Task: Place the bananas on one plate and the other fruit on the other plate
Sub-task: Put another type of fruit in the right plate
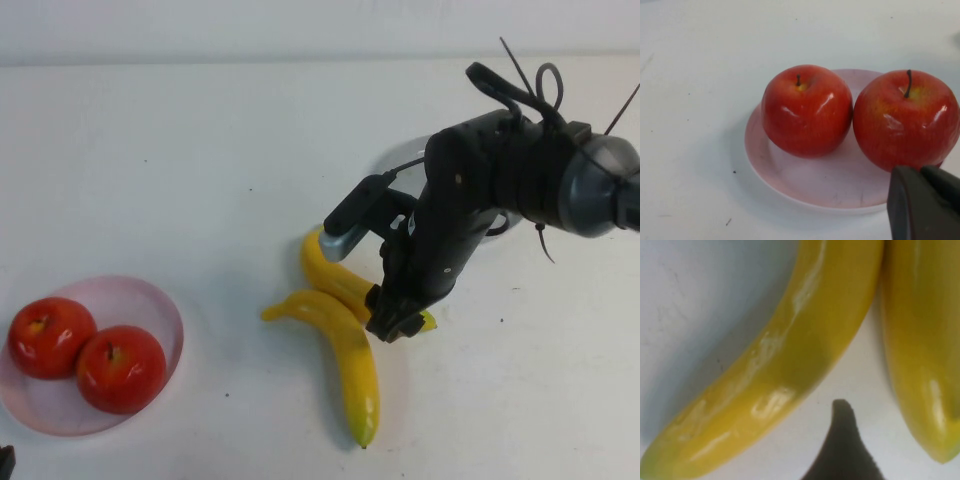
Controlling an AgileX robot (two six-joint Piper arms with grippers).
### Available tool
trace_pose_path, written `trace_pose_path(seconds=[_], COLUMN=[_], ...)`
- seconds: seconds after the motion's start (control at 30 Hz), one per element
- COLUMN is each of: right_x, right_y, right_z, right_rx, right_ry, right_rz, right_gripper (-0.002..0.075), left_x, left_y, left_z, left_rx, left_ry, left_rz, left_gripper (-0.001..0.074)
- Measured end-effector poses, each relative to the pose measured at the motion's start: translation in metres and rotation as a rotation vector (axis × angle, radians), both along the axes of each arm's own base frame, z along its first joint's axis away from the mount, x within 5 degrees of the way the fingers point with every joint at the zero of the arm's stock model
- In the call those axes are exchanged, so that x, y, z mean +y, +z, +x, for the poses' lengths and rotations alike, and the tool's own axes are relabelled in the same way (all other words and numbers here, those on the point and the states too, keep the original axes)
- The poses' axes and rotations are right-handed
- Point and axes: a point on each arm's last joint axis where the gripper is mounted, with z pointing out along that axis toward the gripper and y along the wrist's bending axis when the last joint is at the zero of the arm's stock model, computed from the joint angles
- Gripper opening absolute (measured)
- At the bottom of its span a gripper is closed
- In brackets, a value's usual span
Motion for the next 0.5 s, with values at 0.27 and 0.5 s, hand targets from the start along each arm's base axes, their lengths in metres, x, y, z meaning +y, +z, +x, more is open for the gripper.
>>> trace_pose_path(seconds=[0.27, 0.5], right_x=[0.001, 0.004], right_y=[-0.014, -0.03], right_z=[0.012, 0.018], right_rx=[-0.068, -0.08], right_ry=[0.032, 0.039], right_rz=[-0.049, -0.058], right_gripper=[0.0437, 0.0437], left_x=[0.0, 0.0], left_y=[0.0, 0.0], left_z=[0.0, 0.0], left_rx=[0.0, 0.0], left_ry=[0.0, 0.0], left_rz=[0.0, 0.001], left_gripper=[0.0001, 0.0001])
